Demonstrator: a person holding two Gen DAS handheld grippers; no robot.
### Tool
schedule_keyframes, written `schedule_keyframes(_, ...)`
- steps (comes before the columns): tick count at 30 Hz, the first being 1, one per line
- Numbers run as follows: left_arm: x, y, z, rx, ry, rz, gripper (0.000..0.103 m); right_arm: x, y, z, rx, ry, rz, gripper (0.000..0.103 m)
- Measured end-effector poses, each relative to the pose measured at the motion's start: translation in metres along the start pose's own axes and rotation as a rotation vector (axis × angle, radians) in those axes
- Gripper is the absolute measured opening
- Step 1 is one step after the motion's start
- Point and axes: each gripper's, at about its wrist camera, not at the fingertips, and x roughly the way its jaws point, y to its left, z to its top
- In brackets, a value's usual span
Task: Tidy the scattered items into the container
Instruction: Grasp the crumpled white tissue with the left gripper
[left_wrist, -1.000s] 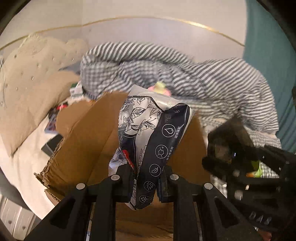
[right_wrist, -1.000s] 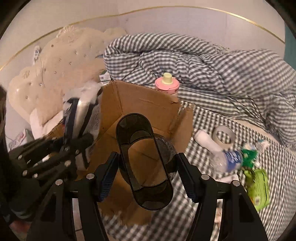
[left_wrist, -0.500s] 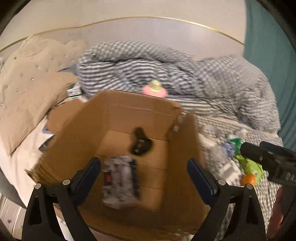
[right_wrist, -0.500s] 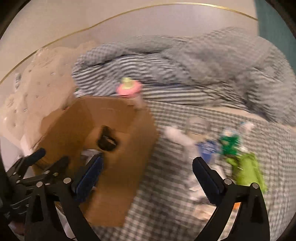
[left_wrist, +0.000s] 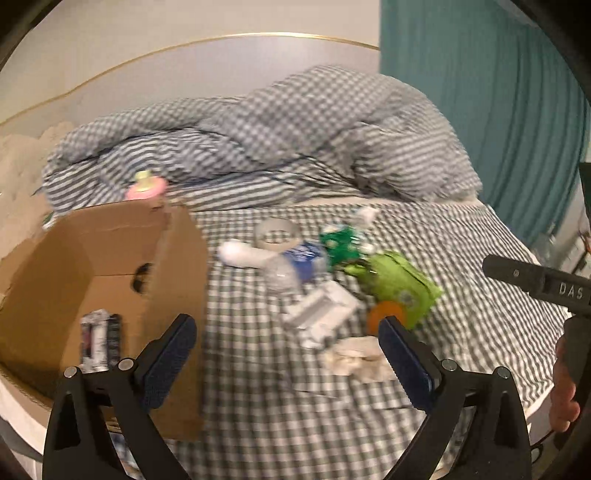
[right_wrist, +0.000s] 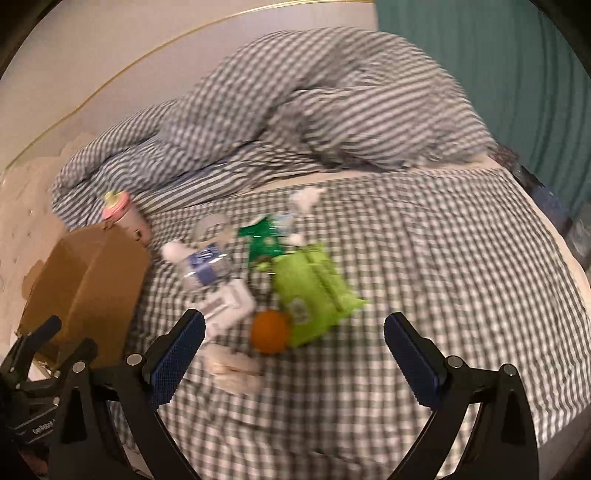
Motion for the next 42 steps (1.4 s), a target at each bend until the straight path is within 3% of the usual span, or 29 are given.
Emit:
schedule_keyframes(6,0.023,-0.038,-0.012,0.044,0.055,-0.026,0.101,0.007,-0.03,-0.012,0.052,0.023,0.012,0.098)
schedule_keyframes(15,0.061,-0.073,-0.04,0.09,0.137,-0.076,0.101,0.032,-0.028,-0.026,0.037,0.076,0.032,0.098)
schedule_keyframes(28,0.109,-0.083,-0.051,0.054,0.199,-0.082,0.101,0.064,-0.034,-0.032,0.031,0.141,0.008,0.098)
schedule_keyframes(30,0.115,-0.085,-0.051,0.061,0.215,-0.077,0.094,0.067,-0.037,-0.031,0.038,0.148,0.002,0.098)
schedule_keyframes(32,0.124,-0.088,-0.051,0.072,0.246,-0.073,0.061,0.068,-0.04,-0.03,0.042,0.149,-0.004,0.098)
schedule_keyframes(34,0.13,-0.088,-0.053,0.073,0.275,-0.071,0.048,0.068,-0.044,-0.029,0.05,0.147,-0.006,0.098)
schedule_keyframes(36,0.132,-0.086,-0.056,0.069,0.277,-0.072,0.043,0.068,-0.046,-0.029,0.058,0.148,-0.01,0.098)
schedule_keyframes(38,0.131,-0.084,-0.058,0.066,0.275,-0.066,0.027,0.07,-0.048,-0.03,0.061,0.154,-0.018,0.098)
schedule_keyframes(42,0.125,-0.08,-0.056,0.066,0.274,-0.042,0.021,0.07,-0.047,-0.029,0.06,0.162,-0.024,0.098)
